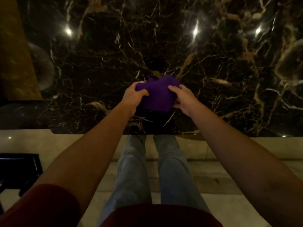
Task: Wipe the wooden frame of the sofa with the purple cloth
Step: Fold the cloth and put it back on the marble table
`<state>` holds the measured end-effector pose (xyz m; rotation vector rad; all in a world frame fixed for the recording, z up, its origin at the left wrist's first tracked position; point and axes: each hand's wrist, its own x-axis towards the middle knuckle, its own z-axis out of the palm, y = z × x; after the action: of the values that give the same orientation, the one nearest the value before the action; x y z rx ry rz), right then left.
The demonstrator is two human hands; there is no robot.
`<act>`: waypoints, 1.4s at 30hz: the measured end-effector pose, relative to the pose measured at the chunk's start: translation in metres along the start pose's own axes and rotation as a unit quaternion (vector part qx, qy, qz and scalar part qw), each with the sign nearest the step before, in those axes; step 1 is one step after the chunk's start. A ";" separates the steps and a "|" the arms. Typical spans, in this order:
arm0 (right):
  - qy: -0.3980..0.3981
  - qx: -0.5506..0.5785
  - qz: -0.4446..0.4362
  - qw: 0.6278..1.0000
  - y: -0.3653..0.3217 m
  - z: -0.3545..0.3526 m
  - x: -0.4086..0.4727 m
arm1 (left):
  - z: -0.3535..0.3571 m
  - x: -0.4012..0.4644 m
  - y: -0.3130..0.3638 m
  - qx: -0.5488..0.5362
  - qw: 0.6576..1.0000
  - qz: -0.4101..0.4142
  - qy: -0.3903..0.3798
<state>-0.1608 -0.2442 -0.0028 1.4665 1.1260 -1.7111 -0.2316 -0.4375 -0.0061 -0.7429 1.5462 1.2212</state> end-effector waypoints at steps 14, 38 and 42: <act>0.051 -0.100 -0.004 0.994 0.030 -0.004 0.055 | -0.006 0.053 -0.031 0.203 0.975 0.053 0.070; 0.083 -0.700 -0.313 0.636 0.075 0.009 0.018 | -0.012 0.002 -0.079 0.768 0.575 0.280 -0.039; 0.053 -0.730 -0.261 0.630 0.072 0.008 0.018 | -0.006 0.009 -0.075 0.790 0.568 0.216 -0.077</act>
<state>-0.1062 -0.2825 -0.0357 0.1223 2.2726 -0.3725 -0.1700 -0.4651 -0.0397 0.9667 1.9384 -0.2143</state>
